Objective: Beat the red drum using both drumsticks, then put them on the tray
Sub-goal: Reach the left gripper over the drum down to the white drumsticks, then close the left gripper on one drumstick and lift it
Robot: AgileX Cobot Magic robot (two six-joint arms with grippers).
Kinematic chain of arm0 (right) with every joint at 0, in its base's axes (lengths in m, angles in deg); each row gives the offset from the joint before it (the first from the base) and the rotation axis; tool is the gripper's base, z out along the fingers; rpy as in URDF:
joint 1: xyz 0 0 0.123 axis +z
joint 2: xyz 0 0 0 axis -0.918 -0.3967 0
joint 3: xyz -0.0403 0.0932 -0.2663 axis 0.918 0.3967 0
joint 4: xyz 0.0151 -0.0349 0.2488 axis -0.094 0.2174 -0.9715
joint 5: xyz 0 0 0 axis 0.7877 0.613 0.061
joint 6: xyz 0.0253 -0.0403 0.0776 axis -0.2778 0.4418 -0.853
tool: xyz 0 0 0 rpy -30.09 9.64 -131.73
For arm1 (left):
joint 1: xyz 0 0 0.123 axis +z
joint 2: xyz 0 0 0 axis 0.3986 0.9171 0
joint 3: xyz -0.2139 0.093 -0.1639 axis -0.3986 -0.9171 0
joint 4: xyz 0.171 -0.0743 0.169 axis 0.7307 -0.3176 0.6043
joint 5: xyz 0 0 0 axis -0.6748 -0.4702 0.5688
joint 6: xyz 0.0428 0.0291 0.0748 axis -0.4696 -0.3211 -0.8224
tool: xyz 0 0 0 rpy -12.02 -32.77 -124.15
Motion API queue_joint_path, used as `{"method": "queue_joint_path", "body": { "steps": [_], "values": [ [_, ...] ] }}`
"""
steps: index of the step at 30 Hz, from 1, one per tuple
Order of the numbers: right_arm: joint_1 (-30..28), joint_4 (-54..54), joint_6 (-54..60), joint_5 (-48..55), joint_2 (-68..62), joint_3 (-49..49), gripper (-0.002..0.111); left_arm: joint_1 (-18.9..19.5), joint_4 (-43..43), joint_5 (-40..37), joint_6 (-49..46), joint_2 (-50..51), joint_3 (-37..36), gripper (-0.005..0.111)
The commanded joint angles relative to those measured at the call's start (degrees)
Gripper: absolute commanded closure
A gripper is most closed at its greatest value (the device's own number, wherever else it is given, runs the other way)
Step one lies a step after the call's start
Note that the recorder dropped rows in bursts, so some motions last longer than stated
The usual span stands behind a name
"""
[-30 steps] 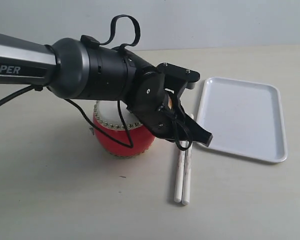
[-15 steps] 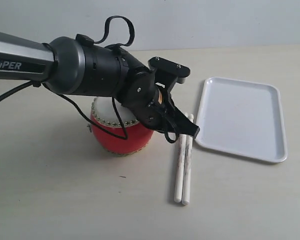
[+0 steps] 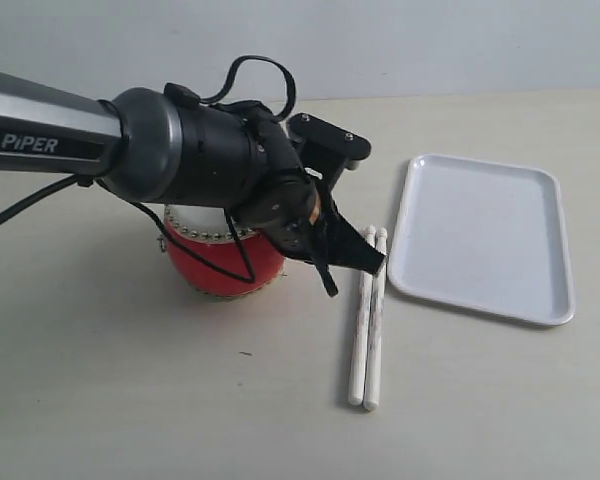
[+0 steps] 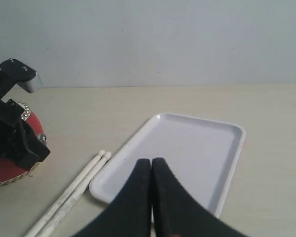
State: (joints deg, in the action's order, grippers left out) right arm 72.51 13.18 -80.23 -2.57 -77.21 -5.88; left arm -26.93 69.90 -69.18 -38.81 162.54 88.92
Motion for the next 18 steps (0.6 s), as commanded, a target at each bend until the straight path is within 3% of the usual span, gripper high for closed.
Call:
{"method": "queue_joint_path", "body": {
  "steps": [1, 8, 13, 18],
  "values": [
    [-0.49, 0.07, 0.09, -0.23, 0.3, 0.27, 0.108, -3.75, 0.38, 2.55, 0.71, 0.01, -0.28, 0.107],
    [-0.49, 0.07, 0.09, -0.23, 0.3, 0.27, 0.108, -7.91, -3.83, 1.94, 3.12, 0.01, -0.28, 0.107],
    [-0.49, 0.07, 0.09, -0.23, 0.3, 0.27, 0.108, -7.91, -8.95, 1.32, 3.12, 0.01, -0.28, 0.107],
    [-0.49, 0.07, 0.09, -0.23, 0.3, 0.27, 0.108, -7.08, -10.05, -4.81, 4.53, 0.01, -0.28, 0.105]
  ]
}}
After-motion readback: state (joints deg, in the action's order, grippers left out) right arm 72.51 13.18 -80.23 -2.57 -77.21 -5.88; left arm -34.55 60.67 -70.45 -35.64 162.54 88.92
